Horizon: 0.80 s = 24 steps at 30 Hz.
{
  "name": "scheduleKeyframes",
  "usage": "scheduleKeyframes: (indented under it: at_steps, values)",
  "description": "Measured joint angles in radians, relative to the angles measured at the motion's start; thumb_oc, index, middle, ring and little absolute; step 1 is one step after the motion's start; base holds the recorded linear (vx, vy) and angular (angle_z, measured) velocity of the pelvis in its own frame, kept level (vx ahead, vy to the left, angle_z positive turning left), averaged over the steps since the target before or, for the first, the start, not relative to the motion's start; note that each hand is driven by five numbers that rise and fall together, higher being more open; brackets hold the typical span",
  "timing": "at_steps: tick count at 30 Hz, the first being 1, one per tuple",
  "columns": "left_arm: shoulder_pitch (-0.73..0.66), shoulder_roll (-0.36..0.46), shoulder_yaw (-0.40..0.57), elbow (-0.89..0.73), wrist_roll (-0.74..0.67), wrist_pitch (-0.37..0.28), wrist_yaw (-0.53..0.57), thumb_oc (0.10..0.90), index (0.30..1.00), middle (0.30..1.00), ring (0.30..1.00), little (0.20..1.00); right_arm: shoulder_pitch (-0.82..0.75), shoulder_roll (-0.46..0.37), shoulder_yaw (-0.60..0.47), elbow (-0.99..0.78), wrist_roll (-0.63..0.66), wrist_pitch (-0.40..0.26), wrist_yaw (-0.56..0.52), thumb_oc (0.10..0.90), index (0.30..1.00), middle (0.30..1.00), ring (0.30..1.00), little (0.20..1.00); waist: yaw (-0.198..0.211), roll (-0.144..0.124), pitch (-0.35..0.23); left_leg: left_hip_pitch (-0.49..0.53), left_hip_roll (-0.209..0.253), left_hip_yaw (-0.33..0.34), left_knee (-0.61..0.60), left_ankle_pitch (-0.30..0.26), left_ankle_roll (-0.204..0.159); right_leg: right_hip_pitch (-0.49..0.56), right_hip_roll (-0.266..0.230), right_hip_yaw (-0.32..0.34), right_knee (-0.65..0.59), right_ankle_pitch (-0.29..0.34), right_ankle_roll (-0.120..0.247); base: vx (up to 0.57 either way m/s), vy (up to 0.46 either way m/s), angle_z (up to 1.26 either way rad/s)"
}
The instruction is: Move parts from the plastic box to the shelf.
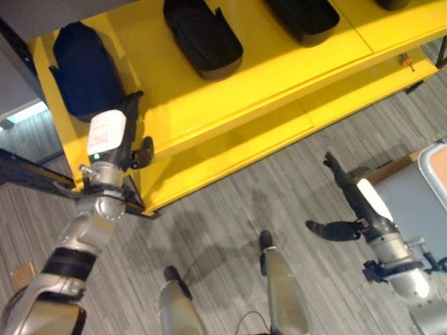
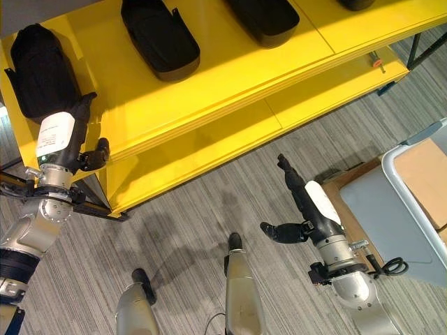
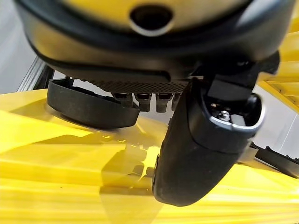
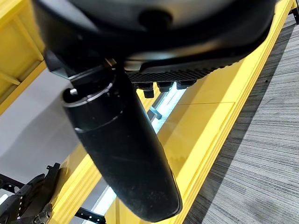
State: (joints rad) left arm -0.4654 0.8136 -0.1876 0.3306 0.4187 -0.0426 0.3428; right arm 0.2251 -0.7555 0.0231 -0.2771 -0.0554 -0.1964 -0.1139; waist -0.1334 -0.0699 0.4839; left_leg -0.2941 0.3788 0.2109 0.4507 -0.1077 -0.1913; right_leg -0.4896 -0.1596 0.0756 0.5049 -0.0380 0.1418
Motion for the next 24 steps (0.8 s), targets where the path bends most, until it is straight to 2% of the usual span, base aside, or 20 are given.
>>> scheduleKeyframes:
  at_steps: [9, 14, 21, 24]
  values:
    - [0.039, 0.000, 0.043, -0.041, -0.012, 0.000, 0.000, 0.900, 1.000, 1.000, 1.000, 1.000, -0.002, 0.000, 0.000, 0.000, -0.001, 0.000, 0.000, 0.900, 1.000, 1.000, 1.000, 1.000, 0.001, 0.001, 0.001, -0.001, 0.000, 0.000, 0.000, 0.000, 0.000, -0.007, 0.000, 0.000, 0.013, -0.003, 0.003, 0.00, 0.000, 0.00]
    - [0.105, 0.000, 0.072, -0.100, -0.027, -0.002, -0.006, 0.900, 1.000, 1.000, 1.000, 1.000, -0.011, 0.001, -0.001, 0.000, -0.001, 0.001, 0.000, 0.900, 1.000, 1.000, 1.000, 1.000, 0.008, 0.005, 0.004, 0.001, -0.001, -0.001, 0.001, 0.000, 0.000, -0.009, 0.000, 0.000, 0.023, -0.007, 0.002, 0.00, 0.000, 0.00]
    - [0.147, -0.007, 0.102, -0.129, -0.140, -0.005, -0.036, 0.900, 1.000, 1.000, 1.000, 1.000, -0.010, 0.002, -0.001, 0.000, -0.001, 0.005, 0.001, 0.900, 1.000, 1.000, 1.000, 1.000, 0.017, 0.013, 0.012, 0.002, -0.001, -0.004, 0.003, 0.001, 0.000, -0.008, -0.001, 0.000, 0.028, -0.007, 0.001, 0.00, 0.000, 0.00]
    - [0.154, -0.007, 0.106, -0.129, -0.142, -0.005, -0.047, 0.900, 1.000, 1.000, 1.000, 1.000, -0.010, 0.002, -0.001, 0.000, -0.001, 0.005, 0.002, 0.900, 1.000, 1.000, 1.000, 1.000, 0.020, 0.013, 0.012, 0.002, -0.002, -0.005, 0.006, 0.001, 0.000, -0.008, -0.001, 0.001, 0.031, -0.007, 0.001, 0.00, 0.000, 0.00]
